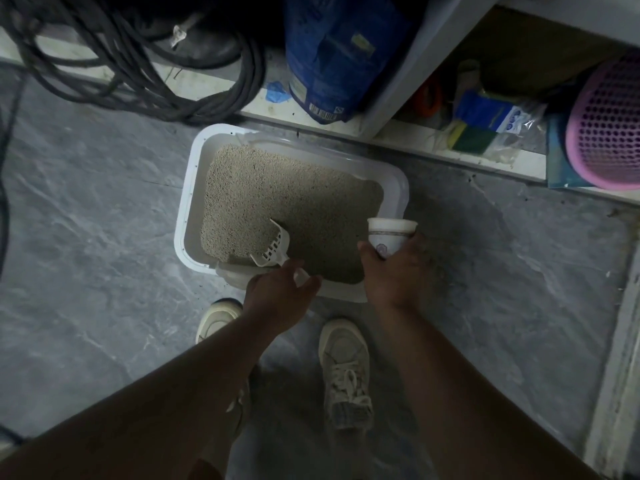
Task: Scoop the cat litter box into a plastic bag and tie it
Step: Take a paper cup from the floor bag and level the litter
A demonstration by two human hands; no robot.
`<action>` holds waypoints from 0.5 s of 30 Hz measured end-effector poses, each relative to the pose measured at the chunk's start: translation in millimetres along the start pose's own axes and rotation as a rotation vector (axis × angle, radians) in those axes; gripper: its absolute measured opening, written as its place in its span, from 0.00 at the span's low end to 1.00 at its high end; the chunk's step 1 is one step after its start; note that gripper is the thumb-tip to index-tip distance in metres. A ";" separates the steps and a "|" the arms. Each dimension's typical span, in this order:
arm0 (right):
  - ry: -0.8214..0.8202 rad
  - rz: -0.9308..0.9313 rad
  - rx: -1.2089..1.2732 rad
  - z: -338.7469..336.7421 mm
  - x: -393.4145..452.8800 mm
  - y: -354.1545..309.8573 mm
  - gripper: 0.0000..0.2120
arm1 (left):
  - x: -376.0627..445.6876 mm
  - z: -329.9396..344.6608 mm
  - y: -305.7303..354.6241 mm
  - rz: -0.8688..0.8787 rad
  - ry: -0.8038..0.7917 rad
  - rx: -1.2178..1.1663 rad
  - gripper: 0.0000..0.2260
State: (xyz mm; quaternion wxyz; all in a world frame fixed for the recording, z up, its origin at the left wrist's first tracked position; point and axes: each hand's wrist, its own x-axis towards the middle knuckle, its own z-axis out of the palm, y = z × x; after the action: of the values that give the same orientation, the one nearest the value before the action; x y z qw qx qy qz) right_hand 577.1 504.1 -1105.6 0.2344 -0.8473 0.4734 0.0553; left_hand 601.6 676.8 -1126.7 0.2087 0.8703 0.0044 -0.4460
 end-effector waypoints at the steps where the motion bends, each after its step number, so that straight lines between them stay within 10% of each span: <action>1: 0.000 0.001 -0.013 -0.7 3.9 -2.5 0.43 | 0.5 0.2 -0.3 -0.004 -0.001 0.003 0.27; 15: -0.015 -0.008 -0.002 -2.2 -19.2 3.4 0.42 | 0.7 1.0 -2.5 0.020 0.008 0.027 0.27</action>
State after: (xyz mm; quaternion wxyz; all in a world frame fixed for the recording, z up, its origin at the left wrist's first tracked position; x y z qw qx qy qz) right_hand 563.5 516.5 -1098.9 0.2370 -0.8490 0.4682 0.0611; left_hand 600.8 678.5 -1128.7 0.2015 0.8748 -0.0094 -0.4404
